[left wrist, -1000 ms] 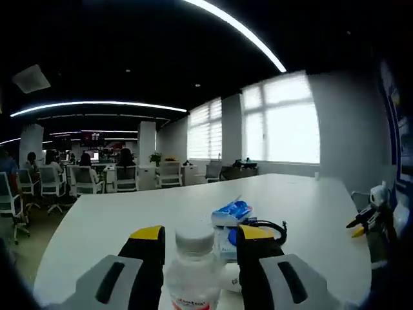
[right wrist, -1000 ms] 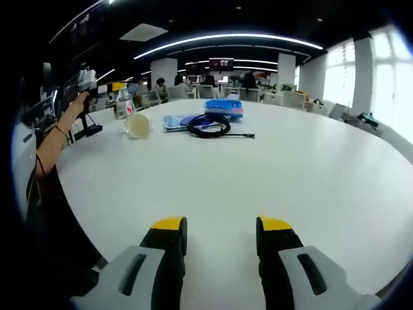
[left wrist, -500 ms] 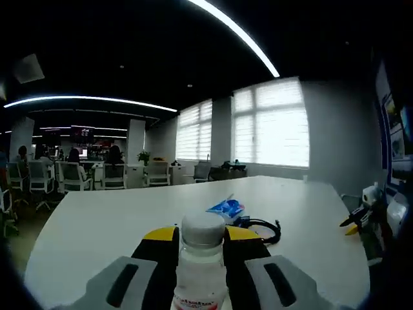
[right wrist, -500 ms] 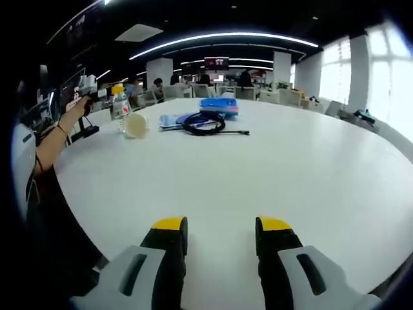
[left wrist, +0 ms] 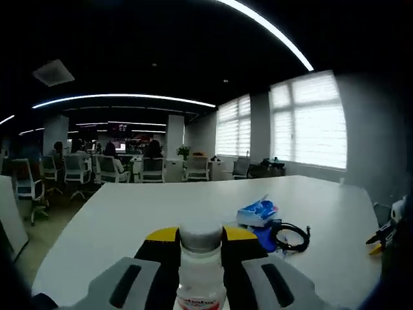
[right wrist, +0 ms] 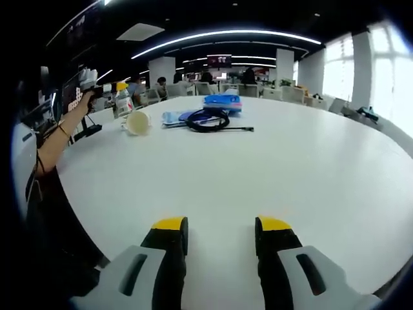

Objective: Arrange the tabletop items into an orderly group along one side of the table until the central work area is clear of visible clutter.

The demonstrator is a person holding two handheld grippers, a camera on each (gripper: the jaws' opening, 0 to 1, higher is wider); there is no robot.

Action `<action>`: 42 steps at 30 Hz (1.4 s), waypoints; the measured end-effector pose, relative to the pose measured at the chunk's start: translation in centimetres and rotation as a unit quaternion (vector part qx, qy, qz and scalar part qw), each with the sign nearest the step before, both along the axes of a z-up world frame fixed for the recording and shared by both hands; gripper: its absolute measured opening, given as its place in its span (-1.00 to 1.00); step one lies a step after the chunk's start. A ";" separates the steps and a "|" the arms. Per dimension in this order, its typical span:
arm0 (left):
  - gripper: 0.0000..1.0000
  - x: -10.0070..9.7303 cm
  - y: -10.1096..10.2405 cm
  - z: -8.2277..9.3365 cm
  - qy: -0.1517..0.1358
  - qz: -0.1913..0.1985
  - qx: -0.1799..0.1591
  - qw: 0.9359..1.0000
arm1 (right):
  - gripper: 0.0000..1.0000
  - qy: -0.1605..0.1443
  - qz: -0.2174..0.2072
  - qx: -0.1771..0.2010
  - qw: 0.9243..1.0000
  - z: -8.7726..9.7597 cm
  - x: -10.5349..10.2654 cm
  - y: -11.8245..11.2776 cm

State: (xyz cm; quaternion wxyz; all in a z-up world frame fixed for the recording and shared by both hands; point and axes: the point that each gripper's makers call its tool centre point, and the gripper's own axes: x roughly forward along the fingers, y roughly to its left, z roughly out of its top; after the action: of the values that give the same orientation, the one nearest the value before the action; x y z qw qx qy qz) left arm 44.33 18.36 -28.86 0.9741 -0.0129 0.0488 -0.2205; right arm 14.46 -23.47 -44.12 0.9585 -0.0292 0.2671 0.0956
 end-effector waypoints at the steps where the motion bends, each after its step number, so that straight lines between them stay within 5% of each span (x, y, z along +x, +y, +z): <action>1: -0.57 0.1 0.4 0.0 -0.002 0.022 0.004 1.000 | -0.21 0.000 -0.001 0.000 1.000 0.0 0.0 -0.1; 5: -0.57 0.4 1.1 0.3 -0.016 0.068 0.035 0.997 | -0.21 0.000 0.002 0.002 1.000 0.0 0.1 0.0; 13: -0.57 1.3 2.4 1.3 -0.005 0.111 -0.008 0.994 | -0.22 0.001 0.006 0.003 1.000 -0.1 0.2 0.1; 20: -0.57 1.9 2.6 0.5 0.001 0.133 0.000 0.991 | -0.22 0.003 0.006 0.002 1.000 -0.2 0.2 0.2; 30: -0.55 2.1 2.1 0.5 0.001 0.143 0.033 0.989 | -0.23 0.008 0.011 0.002 1.000 -0.5 0.3 0.6; 42: -0.52 2.2 2.1 0.9 -0.030 0.132 0.084 0.987 | -0.22 -0.001 0.016 0.005 1.000 -0.3 0.4 0.7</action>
State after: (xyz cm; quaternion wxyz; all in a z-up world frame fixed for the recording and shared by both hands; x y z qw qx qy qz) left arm 46.53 20.45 -27.96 0.9933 0.0691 0.0355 -0.0856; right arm 14.90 -22.81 -44.44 0.9571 -0.0289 0.2657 0.1116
